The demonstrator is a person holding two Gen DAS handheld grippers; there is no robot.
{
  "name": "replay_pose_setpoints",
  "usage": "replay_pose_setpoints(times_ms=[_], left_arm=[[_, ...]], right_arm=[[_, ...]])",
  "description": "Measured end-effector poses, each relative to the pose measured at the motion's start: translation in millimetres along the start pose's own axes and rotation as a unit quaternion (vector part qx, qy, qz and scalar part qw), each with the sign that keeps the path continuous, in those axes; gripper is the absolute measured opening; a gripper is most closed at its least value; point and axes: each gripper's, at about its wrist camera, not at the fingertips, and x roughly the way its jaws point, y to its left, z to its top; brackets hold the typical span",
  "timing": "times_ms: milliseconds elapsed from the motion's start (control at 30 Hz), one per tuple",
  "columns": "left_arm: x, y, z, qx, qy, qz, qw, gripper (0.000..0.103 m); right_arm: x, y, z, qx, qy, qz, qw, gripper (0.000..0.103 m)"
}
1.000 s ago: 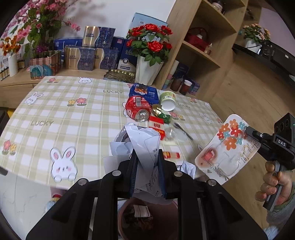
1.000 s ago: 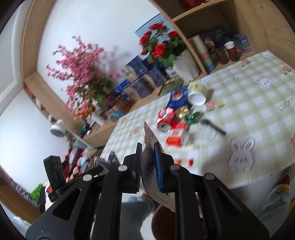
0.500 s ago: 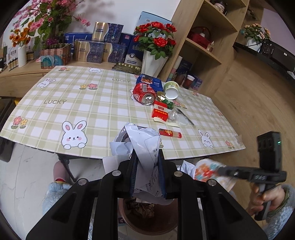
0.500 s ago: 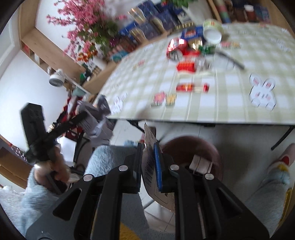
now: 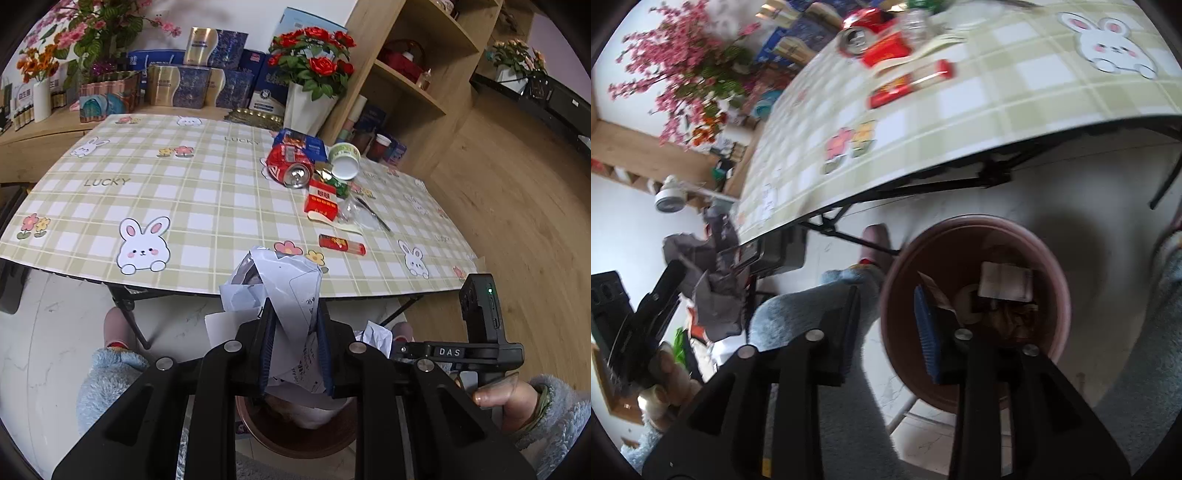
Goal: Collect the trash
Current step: 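Carry the wrapper and crumpled paper down into the brown bin and open both grippers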
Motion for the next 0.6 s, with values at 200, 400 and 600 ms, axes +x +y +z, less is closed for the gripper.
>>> replay_pose_setpoints(times_ms=[200, 400, 600], left_arm=[[18, -7, -8, 0.006, 0.024, -0.008, 0.9997, 0.021], [45, -17, -16, 0.025, 0.059, -0.017, 0.9978, 0.022], [85, -37, -30, 0.060, 0.110, -0.018, 0.9920, 0.022]], right_arm=[[-26, -12, 1, -0.016, -0.055, -0.052, 0.997, 0.056], [-73, -9, 6, -0.055, -0.141, -0.098, 0.984, 0.082], [-111, -3, 12, -0.082, -0.206, -0.127, 0.967, 0.096]])
